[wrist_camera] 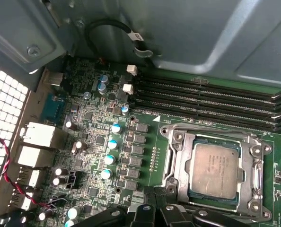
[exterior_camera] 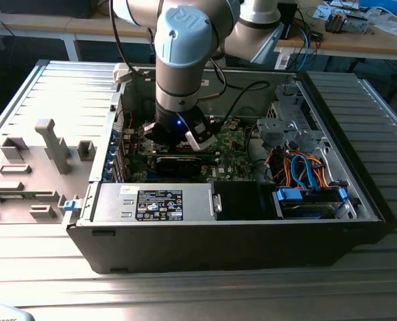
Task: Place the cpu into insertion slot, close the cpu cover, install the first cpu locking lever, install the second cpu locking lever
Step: 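Install the second cpu locking lever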
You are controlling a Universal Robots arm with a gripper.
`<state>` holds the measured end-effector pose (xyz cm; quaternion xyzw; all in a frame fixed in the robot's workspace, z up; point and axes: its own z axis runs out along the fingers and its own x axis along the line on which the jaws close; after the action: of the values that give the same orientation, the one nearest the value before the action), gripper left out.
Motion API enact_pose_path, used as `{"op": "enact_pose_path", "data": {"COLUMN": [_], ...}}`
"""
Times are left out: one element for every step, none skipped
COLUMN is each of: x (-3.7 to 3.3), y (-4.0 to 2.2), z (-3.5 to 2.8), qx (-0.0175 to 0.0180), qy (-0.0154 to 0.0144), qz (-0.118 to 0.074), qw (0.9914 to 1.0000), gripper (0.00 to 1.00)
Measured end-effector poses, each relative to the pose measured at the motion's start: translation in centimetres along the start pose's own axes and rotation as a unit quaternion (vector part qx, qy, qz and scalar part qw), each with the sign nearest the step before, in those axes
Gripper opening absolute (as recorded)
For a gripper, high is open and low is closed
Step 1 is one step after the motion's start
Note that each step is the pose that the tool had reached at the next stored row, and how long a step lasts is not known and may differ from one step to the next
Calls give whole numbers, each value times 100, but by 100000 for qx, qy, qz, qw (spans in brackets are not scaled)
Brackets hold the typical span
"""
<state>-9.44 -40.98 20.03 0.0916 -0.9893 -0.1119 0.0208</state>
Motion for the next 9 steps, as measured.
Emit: {"op": "enact_pose_path", "data": {"x": [0,1,-3,-12,-28,-53,-84,-119,-155], "y": [5,9,15,17,18,19,24,30,39], "z": [-18,-36,-61,-67,-71,-71,-70,-70,-69], "qx": [-11,-7,-13,-15,-5,-7,-8,8,33], "qy": [-12,-4,-2,-12,-4,1,12,42,80], "qz": [-7,1,5,7,7,10,13,18,18], "qw": [100000,100000,100000,100000,100000,100000,100000,100000,100000], "gripper": [11,11,11,11,11,11,11,11,11]}}
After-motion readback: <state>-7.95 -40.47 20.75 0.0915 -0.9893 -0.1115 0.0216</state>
